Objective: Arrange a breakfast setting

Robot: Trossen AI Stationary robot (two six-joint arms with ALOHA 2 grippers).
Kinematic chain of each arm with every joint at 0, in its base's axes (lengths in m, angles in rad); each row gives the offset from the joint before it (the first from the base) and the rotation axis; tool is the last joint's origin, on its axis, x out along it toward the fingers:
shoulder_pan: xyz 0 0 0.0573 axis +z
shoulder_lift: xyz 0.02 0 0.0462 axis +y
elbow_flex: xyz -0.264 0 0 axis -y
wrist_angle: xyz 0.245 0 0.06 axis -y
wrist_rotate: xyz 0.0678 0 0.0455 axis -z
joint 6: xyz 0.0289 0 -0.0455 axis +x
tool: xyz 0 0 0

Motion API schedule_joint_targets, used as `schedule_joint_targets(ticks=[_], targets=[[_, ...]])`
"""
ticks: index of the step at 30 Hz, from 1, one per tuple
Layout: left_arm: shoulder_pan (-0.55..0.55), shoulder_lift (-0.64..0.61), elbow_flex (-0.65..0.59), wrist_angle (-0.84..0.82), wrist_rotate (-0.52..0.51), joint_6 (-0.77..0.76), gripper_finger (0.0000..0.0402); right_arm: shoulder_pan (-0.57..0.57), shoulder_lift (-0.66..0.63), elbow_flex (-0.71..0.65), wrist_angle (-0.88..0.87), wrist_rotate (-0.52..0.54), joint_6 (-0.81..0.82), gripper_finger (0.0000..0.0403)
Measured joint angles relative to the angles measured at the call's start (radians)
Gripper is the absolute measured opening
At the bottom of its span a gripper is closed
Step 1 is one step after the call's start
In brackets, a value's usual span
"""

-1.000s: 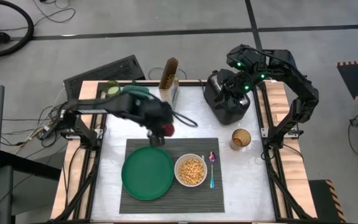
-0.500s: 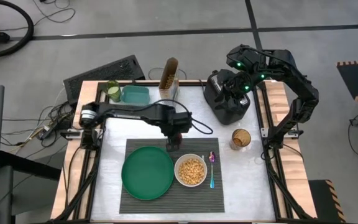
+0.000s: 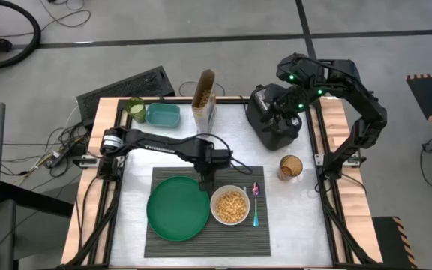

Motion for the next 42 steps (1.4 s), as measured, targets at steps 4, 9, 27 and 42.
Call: schedule_joint_targets(ticks=[4,9,27,42], targets=[[-0.020,-0.011,-0.029,0.019,-0.018,-0.024,0.0208,0.000,-0.001,0.000,0.000,0.000,-0.017,0.0199],[-0.029,-0.014,-0.029,0.057,-0.044,-0.017,0.0208,0.000,0.000,0.000,0.000,0.000,-0.021,0.0199],[-0.026,-0.016,-0.029,0.117,-0.014,-0.029,0.0228,0.000,-0.001,0.000,0.000,-0.001,-0.020,0.0199],[-0.026,-0.016,-0.029,0.115,-0.023,-0.047,0.0325,0.000,-0.001,0.000,0.000,-0.001,0.000,0.0199]])
